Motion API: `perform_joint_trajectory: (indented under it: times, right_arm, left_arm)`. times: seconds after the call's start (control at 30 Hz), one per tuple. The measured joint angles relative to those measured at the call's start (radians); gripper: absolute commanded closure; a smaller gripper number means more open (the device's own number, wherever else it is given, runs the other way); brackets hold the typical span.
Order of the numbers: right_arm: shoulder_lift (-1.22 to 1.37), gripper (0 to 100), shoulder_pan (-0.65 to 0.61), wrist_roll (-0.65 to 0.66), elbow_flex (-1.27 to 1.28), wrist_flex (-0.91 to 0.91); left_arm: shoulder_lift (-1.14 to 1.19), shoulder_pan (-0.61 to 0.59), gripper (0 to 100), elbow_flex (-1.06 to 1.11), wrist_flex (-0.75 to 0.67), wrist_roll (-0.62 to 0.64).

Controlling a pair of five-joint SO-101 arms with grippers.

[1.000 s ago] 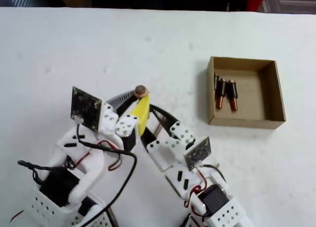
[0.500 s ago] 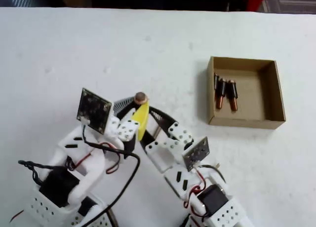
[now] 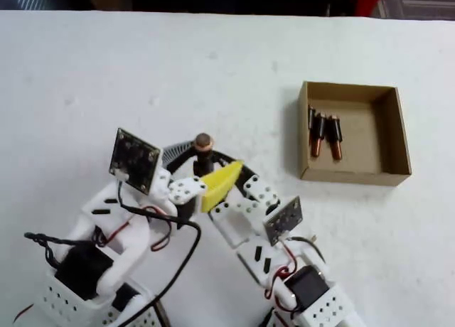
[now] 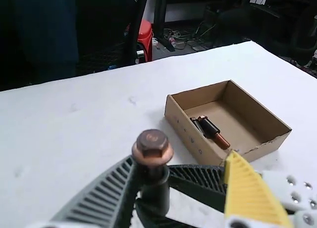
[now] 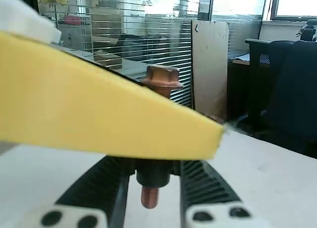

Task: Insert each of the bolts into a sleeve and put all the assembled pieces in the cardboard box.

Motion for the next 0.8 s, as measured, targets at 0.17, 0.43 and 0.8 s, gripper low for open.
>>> perform_joint_trajectory:
  times: [0.17, 0.43, 0.8]
  right_arm:
    - [0.000, 98.1, 0.005, 0.000, 0.000, 0.000]
    - [0.000, 98.1, 0.009, 0.000, 0.000, 0.008]
    - [0.000, 98.1, 0.008, 0.000, 0.000, 0.025]
  left_arm:
    - [0.008, -0.083, 71, 0.000, 0.003, -0.008]
    - [-0.002, -0.115, 71, -0.002, 0.003, -0.058]
    - [-0.015, -0.290, 91, -0.310, 0.081, -0.058]
